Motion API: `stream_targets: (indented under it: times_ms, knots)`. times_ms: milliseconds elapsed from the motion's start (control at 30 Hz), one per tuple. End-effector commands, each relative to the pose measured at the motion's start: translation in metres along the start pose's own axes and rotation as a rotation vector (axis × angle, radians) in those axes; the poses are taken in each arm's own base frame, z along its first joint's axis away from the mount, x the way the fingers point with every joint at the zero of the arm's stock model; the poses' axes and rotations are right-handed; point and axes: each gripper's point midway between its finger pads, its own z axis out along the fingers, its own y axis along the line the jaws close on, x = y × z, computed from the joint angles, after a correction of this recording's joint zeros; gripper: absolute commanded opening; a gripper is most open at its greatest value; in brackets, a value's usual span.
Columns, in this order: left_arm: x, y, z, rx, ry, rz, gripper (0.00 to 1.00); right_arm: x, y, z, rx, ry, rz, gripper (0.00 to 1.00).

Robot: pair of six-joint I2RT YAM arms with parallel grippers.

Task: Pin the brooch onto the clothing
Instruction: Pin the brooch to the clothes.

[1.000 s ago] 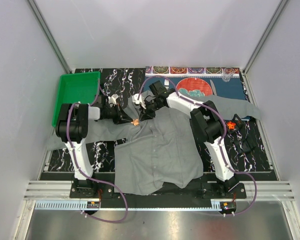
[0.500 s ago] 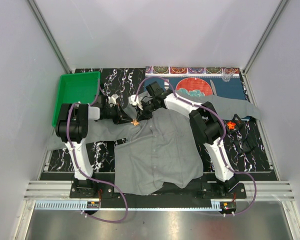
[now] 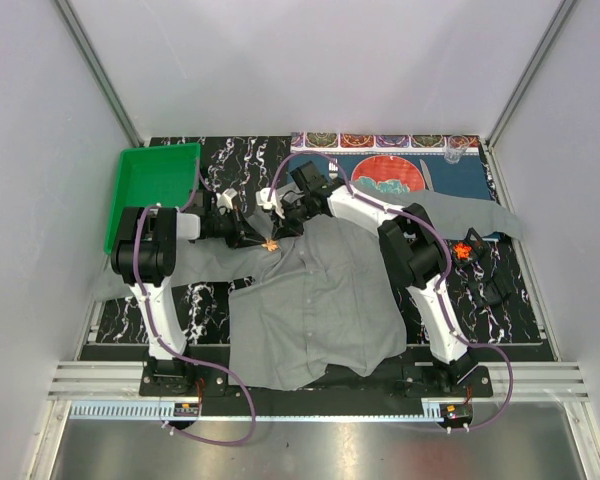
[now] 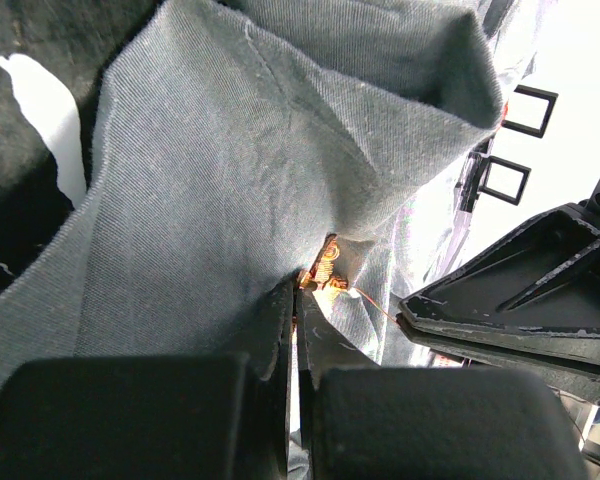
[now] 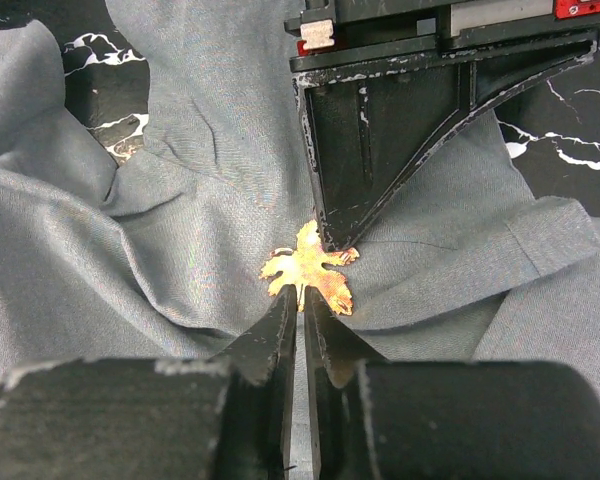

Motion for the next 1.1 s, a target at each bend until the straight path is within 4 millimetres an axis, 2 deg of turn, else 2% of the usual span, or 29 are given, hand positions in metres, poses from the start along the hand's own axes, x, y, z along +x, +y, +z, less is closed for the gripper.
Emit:
stream_targets:
  times_ms: [0,433,633,1067]
  knots:
    - [-0.006,-0.006,-0.005,0.004,-0.023,0.025,0.0,-0.007,-0.001,0.007,-0.003,0.004,-0.024,0.13]
    - [-0.006,-0.005,-0.004,0.005,-0.022,0.025,0.0,0.004,-0.001,0.01,-0.005,0.032,-0.019,0.12]
    - [-0.007,-0.006,-0.004,0.008,-0.022,0.025,0.0,0.003,-0.002,0.016,-0.002,0.037,-0.012,0.0]
    - [-0.006,-0.006,-0.004,0.011,-0.021,0.026,0.0,0.011,-0.008,0.028,0.019,0.104,-0.018,0.0]
